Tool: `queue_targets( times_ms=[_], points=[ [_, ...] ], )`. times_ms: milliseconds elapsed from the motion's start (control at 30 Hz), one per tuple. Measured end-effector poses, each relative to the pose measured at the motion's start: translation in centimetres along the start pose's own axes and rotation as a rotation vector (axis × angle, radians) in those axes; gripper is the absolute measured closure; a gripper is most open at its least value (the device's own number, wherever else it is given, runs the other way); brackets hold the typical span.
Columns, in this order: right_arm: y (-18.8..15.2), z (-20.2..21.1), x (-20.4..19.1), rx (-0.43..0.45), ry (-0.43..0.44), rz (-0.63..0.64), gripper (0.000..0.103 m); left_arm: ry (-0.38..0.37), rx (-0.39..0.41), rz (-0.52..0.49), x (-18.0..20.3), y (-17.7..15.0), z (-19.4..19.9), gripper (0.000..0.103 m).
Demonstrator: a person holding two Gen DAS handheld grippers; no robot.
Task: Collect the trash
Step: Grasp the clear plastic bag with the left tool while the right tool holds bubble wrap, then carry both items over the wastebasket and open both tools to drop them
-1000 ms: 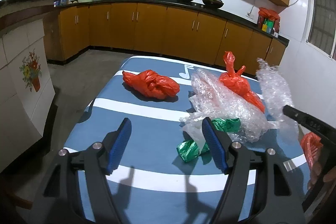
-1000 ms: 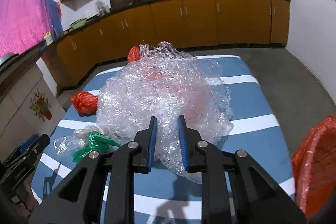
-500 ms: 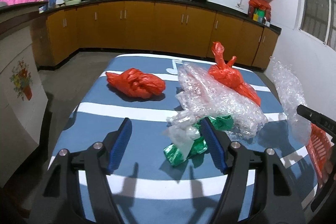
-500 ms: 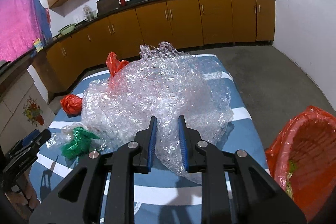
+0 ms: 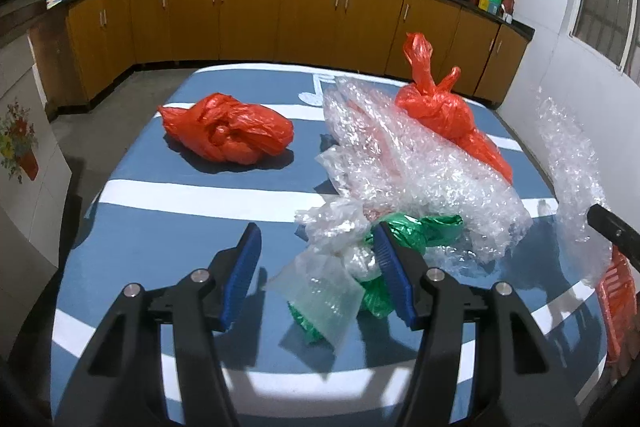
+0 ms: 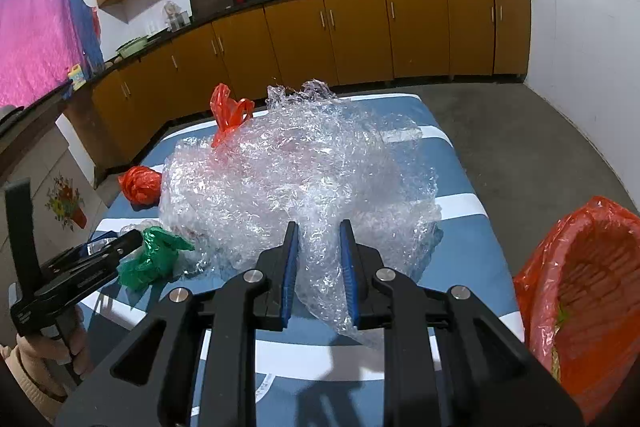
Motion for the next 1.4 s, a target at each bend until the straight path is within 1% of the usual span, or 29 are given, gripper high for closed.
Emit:
queue_targets(
  times_ms=[67, 100, 167, 267, 433, 600, 733, 900, 1000, 1400],
  points=[
    [0.0, 0.0, 0.0, -0.002, 0.001, 0.001, 0.082, -0.007, -0.013, -0.005, 0.3, -0.2, -0.5, 0.055],
    [0.0, 0.0, 0.0, -0.002, 0.001, 0.001, 0.082, -0.011, -0.020, -0.006, 0.3, -0.3, -0.6, 0.057],
    [0.0, 0.1, 0.0, -0.002, 0.003, 0.003, 0.082, -0.023, -0.033, 0.004, 0.4, -0.6, -0.8, 0.071],
    [0.1, 0.2, 0.1, -0.001, 0.004, 0.005, 0.082, -0.031, -0.032, 0.015, 0.4, -0.8, -0.8, 0.076],
    [0.1, 0.5, 0.1, 0.003, 0.004, 0.004, 0.082, -0.030, -0.004, 0.018, 0.0, -0.3, 0.1, 0.077],
    [0.5, 1.4, 0.0, 0.019, 0.005, 0.008, 0.082, -0.021, 0.029, 0.033, -0.4, 0.8, 1.6, 0.077],
    [0.9, 2.4, 0.3, 0.036, 0.000, 0.005, 0.082, -0.042, 0.066, 0.043, 0.2, 2.1, 3.4, 0.077],
    [1.2, 4.0, 1.2, 0.059, -0.020, 0.002, 0.082, -0.094, 0.106, 0.022, 2.6, 3.5, 5.5, 0.077],
    [1.4, 4.9, 2.3, 0.070, -0.042, -0.008, 0.082, -0.138, 0.120, 0.004, 4.8, 4.2, 6.8, 0.077],
    [0.1, 8.9, 8.7, 0.084, -0.175, -0.073, 0.082, -0.286, 0.134, -0.077, 13.9, 4.8, 9.0, 0.077]
  ],
)
Point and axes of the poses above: each gripper's, at about its wrist camera, not at the fingertips, and z roughly against the way its jaws point, x to its right, y to its top, the point moved 9 cm from there along -z, roughly the way its jaws point, and after that the axes turned 15 degrees about x, right-handed, at the moved point
